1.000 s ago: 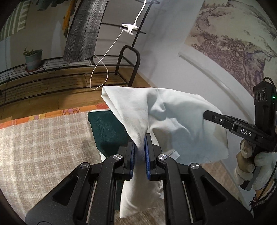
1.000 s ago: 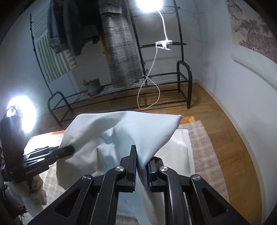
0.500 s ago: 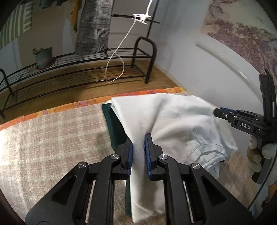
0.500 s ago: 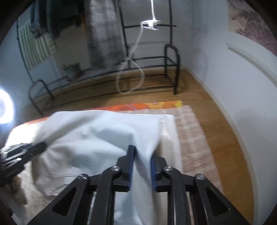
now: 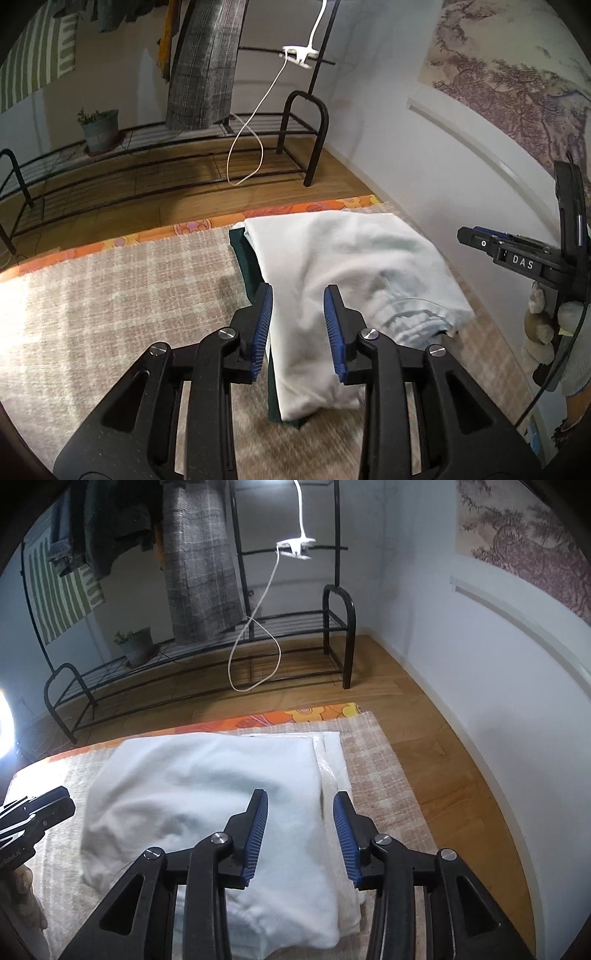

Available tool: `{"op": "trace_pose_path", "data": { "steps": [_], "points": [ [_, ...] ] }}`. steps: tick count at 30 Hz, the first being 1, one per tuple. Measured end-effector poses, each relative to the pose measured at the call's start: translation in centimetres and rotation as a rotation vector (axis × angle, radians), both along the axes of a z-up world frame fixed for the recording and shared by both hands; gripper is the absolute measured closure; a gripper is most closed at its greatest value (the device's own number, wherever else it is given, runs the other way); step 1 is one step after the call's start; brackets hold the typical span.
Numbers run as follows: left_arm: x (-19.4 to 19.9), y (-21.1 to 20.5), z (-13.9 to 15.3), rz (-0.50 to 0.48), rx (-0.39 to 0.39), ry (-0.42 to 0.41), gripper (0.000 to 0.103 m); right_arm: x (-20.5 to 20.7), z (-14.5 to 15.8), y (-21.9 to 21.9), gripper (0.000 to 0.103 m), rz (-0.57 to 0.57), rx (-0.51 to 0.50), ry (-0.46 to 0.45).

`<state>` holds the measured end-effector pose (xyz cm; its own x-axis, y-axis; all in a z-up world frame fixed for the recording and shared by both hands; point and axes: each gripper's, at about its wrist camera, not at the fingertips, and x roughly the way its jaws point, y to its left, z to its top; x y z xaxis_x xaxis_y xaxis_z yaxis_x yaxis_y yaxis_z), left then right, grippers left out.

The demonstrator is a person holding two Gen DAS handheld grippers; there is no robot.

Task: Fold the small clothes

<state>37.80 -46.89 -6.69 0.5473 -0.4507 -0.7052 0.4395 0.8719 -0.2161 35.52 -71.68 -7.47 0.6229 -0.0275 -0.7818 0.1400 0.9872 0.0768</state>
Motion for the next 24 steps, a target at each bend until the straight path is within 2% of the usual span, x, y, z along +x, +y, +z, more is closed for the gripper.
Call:
{"op": "trace_pose_path", "data": {
  "steps": [6,16,21,23,24],
  "points": [
    [-3.5,2.3,4.0,-0.01,-0.025,-0.046,0.075,-2.8,4.3,1.5,0.065,-0.01,-0.004,-0.052],
    [-11.5,7.0,11.5,-0.052,-0.052,-0.165,0.075,-9.9,14.0,5.7,0.065,-0.021,-0.034,-0.158],
    [-15.9,9.9,14.0,-0.07,-0.07,-0.195,0.075,-13.7,17.0,8.2,0.064,-0.028,-0.034,-0.189],
    [-17.7,11.0,14.9,-0.077,-0.076,-0.21,0.071,-15.5,18.0,9.2,0.063,-0.045,-0.038,-0.201],
    [-19.0,11.8,15.4,-0.08,-0.079,-0.224,0.06,-16.5,18.5,9.7,0.061,-0.048,-0.027,-0.207]
  ]
}}
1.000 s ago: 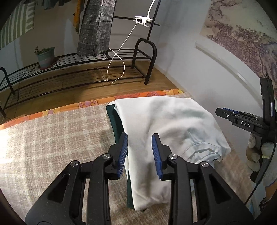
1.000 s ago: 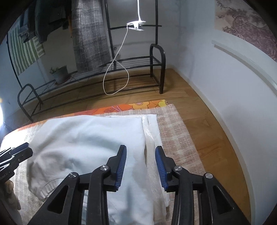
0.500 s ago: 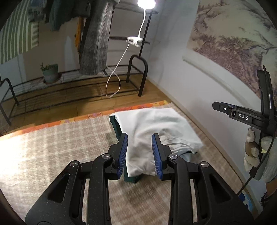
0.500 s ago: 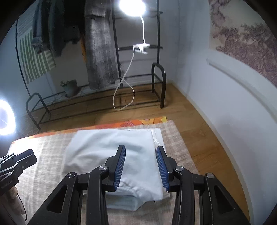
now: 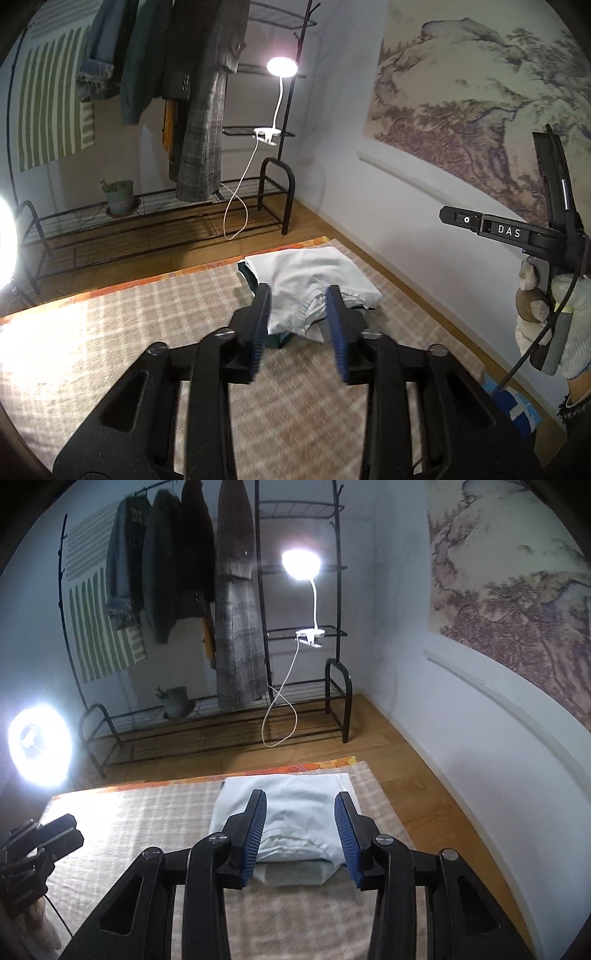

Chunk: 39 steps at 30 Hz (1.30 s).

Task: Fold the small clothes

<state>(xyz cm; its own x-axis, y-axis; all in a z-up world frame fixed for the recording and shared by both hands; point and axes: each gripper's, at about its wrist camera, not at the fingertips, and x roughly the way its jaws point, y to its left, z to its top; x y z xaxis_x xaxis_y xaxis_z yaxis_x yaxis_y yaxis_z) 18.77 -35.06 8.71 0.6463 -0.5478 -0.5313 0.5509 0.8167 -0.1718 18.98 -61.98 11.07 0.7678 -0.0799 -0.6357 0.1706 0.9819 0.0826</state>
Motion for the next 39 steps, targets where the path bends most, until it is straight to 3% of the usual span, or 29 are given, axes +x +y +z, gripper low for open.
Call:
{"op": "trace_pose_path", "data": {
  "steps": [1,5,8,16,21,27,34,39],
  "points": [
    [-0.7,0.5,0.3,-0.002,-0.003,-0.008,0.053,-1.0,0.5,0.5,0.059,-0.007,0.008,-0.005],
    [-4.7,3.0,1.6,-0.011,-0.02,-0.049,0.05,-5.2,1.9,3.2,0.051,-0.019,-0.016,-0.03],
    [-7.0,4.5,2.0,-0.01,-0.026,-0.061,0.036,-8.3,2.3,5.5,0.04,-0.021,-0.051,-0.048],
    [-11.2,7.9,1.7,0.004,-0.025,-0.093,0.027,-13.8,1.8,9.7,0.023,-0.013,-0.026,-0.106],
    [-12.8,9.2,0.7,0.017,-0.015,-0.114,0.027,-15.5,0.1,11.7,0.015,-0.02,-0.03,-0.125],
    [-13.9,10.1,-0.3,0.024,-0.002,-0.139,0.017,-16.7,-2.0,13.4,0.004,-0.06,-0.037,-0.159],
    [-14.3,10.8,-1.8,0.034,0.007,-0.155,0.004,-16.3,-4.5,14.4,0.0,-0.074,-0.043,-0.155],
    [-13.9,10.8,-3.0,0.064,0.055,-0.144,0.002,-15.7,-6.2,14.9,0.0,-0.069,-0.04,-0.146]
  ]
}}
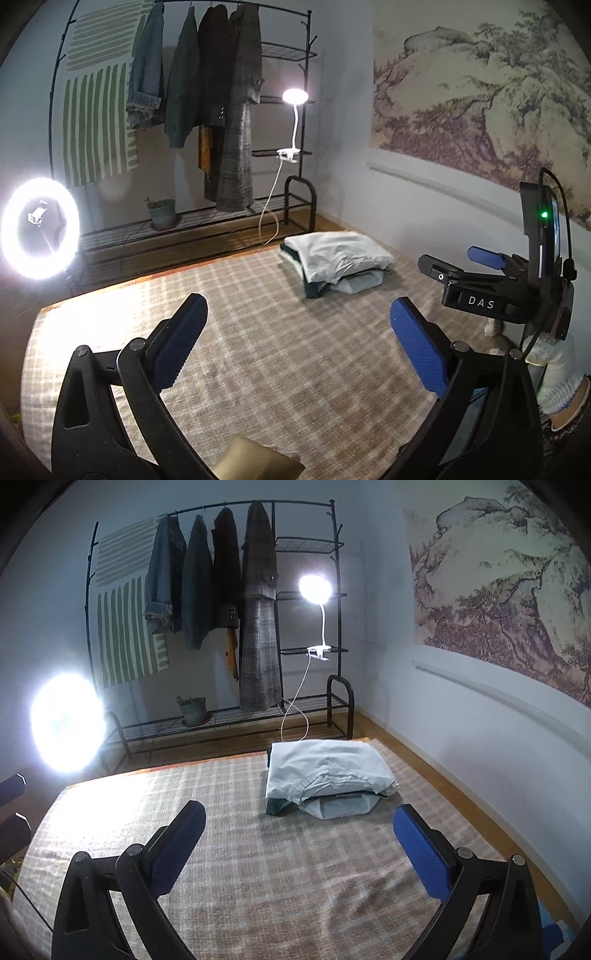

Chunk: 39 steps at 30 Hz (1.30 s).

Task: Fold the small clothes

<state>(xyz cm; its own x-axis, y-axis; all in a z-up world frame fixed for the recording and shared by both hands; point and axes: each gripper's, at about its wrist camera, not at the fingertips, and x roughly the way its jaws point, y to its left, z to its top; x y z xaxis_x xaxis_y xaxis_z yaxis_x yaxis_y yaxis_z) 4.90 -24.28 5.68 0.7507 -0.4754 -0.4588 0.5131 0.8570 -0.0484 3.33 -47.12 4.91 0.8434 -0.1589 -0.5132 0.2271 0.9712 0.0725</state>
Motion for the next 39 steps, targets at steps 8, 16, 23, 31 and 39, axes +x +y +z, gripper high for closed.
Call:
{"op": "trace_pose_path", "data": {
  "steps": [8,16,23,31,39],
  "points": [
    [0.6,0.1,-1.4,0.029,0.013,0.038,0.001,1.0,-1.6,0.0,0.0,0.014,0.027,0.012],
    [0.8,-0.2,-2.2,0.033,0.037,0.056,0.001,1.4,-2.2,-0.3,0.0,-0.001,0.04,0.006],
    [1.0,0.0,-2.3,0.034,0.036,0.064,0.001,1.6,-2.6,-0.6,0.0,-0.006,0.058,0.017],
    [1.0,0.0,-2.3,0.035,0.036,0.063,0.001,1.8,-2.8,-0.6,0.0,-0.003,0.064,0.017],
    [1.2,0.1,-2.2,0.036,0.035,0.062,0.001,2.0,-2.9,-0.5,0.0,-0.002,0.067,0.019]
  ]
}}
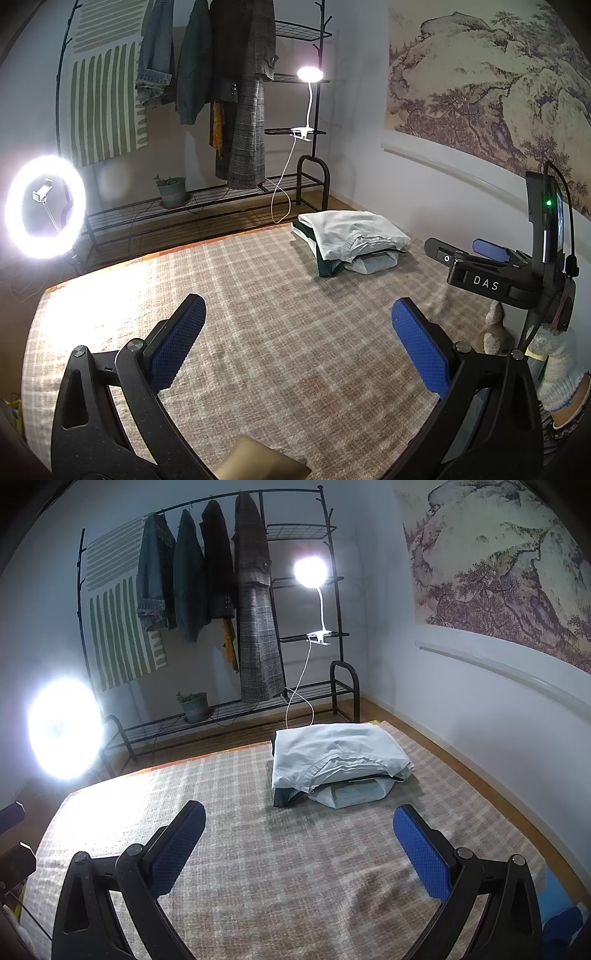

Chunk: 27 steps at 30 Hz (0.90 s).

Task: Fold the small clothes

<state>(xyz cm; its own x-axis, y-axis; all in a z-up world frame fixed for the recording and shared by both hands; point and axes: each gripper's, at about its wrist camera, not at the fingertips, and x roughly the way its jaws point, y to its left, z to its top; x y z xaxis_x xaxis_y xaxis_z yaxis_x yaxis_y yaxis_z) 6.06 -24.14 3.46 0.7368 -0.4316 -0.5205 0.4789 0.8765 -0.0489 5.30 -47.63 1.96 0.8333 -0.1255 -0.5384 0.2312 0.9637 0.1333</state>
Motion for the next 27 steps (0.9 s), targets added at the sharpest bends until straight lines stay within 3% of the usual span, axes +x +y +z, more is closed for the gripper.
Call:
{"op": "trace_pose_path", "data": {
  "steps": [27],
  "points": [
    [0.0,0.1,-0.1,0.001,-0.004,-0.004,0.0,-0.3,0.0,1.1,0.0,-0.001,0.006,-0.001]
  ]
}}
